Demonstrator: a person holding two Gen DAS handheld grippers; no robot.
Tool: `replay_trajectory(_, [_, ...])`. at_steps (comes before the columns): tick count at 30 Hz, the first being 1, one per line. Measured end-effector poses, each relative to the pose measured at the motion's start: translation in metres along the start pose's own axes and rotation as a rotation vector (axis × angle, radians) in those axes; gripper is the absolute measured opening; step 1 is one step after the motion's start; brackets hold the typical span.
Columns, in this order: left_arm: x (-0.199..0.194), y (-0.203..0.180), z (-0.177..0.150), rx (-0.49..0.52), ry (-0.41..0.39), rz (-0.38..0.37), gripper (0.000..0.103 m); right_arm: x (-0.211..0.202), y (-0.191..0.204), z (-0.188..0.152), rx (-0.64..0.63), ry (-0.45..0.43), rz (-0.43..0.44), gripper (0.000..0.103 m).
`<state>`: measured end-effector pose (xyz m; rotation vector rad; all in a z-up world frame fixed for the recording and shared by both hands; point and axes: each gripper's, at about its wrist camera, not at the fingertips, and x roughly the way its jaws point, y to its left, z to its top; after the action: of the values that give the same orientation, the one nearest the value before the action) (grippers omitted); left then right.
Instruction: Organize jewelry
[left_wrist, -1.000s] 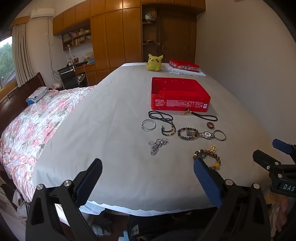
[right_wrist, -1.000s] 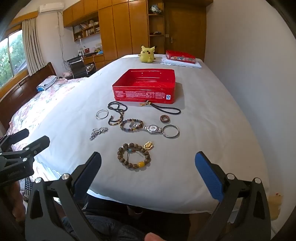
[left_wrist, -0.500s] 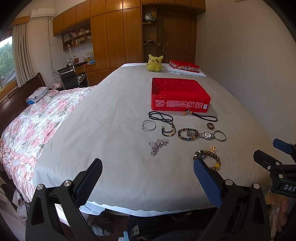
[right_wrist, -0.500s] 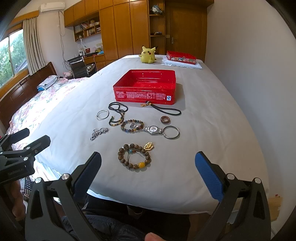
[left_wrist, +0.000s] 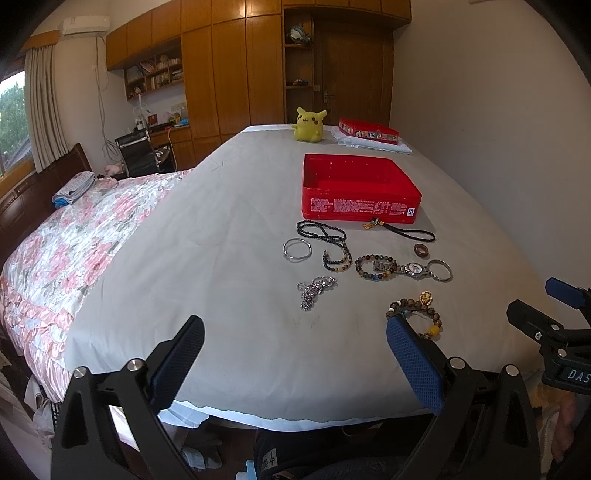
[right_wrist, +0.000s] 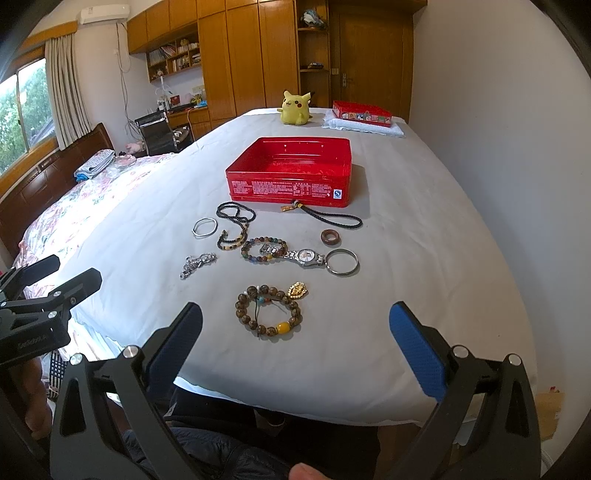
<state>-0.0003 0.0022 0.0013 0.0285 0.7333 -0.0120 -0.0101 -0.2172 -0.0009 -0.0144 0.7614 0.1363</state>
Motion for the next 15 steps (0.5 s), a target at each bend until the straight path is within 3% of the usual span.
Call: replay_trajectory(15, [0.0009,0.0007,-0.0009,-0.001,0.001,0.000,0.099,-0.0008,-0.0005,-0.0013,0.000,0.006,0.001,0.100])
